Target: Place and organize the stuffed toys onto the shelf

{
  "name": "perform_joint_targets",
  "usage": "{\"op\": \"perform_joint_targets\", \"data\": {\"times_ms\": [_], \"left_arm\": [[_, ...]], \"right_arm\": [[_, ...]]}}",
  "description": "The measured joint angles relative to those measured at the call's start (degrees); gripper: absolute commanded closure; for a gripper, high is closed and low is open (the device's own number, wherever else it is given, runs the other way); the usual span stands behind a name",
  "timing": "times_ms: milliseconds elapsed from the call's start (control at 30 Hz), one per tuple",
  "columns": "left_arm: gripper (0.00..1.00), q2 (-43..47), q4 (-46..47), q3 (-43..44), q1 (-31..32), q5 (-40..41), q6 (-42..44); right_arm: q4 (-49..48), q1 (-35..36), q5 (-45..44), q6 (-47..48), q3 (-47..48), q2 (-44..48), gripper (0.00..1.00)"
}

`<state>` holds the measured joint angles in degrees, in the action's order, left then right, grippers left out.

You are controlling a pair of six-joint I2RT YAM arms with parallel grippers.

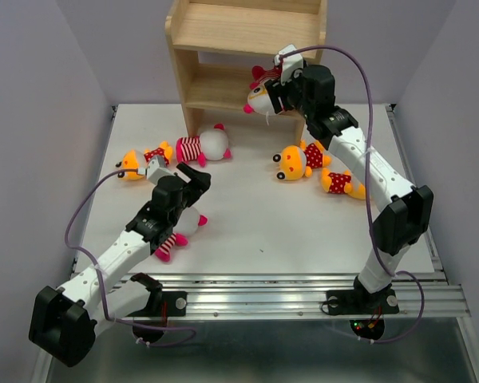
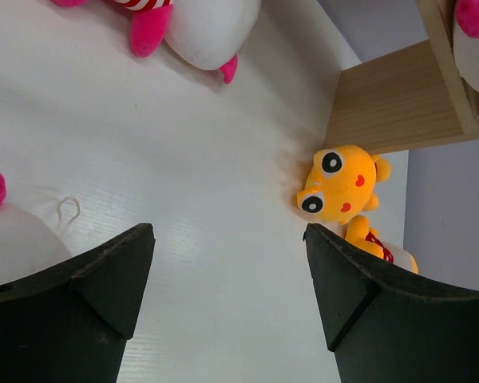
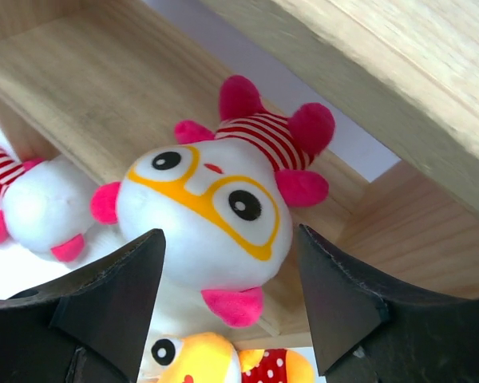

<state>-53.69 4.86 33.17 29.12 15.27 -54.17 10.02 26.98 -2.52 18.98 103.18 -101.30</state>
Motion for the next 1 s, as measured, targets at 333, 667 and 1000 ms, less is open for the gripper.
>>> {"op": "perform_joint_targets", "data": {"times_ms": [333,667,1000], "left_arm": [[0.13,0.33,-0.07,-0.59,0.00,0.02,-0.17],[0.13,1.79,-0.44,-0.90,0.00,0.24,-0.42],[0.13,2.23,-0.48,-1.07,-0.02,0.44,-0.59]], "right_arm": [[0.33,-0.83,-0.17,-5.77,0.13,-2.16,0.30],[0.26,-1.70,0.20,-8.98,0.13,-6.32,0.60],[-0.11,-2.16,3.15,-9.07,0.92,-6.78,0.99]]}}
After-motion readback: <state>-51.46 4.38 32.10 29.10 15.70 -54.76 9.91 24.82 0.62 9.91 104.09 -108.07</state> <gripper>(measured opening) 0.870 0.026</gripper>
